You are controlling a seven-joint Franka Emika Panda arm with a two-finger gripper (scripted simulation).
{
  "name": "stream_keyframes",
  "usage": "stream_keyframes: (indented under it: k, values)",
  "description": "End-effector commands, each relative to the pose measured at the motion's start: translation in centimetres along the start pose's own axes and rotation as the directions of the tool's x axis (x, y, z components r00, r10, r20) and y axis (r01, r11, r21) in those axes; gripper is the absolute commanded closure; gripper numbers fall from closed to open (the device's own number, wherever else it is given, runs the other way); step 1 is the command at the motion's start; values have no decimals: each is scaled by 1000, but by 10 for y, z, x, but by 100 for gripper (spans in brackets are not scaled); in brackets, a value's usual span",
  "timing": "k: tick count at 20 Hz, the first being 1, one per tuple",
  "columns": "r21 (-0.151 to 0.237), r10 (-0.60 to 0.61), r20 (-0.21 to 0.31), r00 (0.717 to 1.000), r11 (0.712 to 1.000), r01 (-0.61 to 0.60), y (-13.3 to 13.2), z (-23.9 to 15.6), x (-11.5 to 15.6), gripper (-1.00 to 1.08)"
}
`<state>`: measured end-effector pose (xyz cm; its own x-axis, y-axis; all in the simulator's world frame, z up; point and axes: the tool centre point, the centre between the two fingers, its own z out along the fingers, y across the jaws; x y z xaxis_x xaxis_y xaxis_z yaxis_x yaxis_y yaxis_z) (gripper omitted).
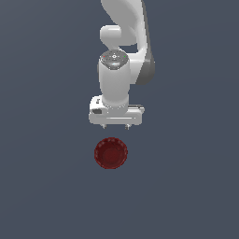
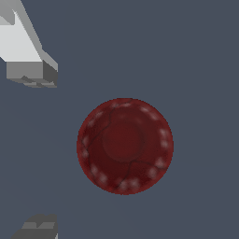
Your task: Pick up the object and move it to a goal position.
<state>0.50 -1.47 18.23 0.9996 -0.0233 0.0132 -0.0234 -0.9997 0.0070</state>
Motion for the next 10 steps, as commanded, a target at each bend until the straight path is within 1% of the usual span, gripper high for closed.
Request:
stream_keyframes:
  k: [1, 6, 10]
  values:
    - [0, 0, 0, 1000, 1000, 0, 0, 0, 0, -20]
    - [-8, 10, 8, 1000, 1000, -10, 12, 1, 0, -20]
    - [-14, 23, 13, 1000, 1000, -22, 14, 3, 3, -20]
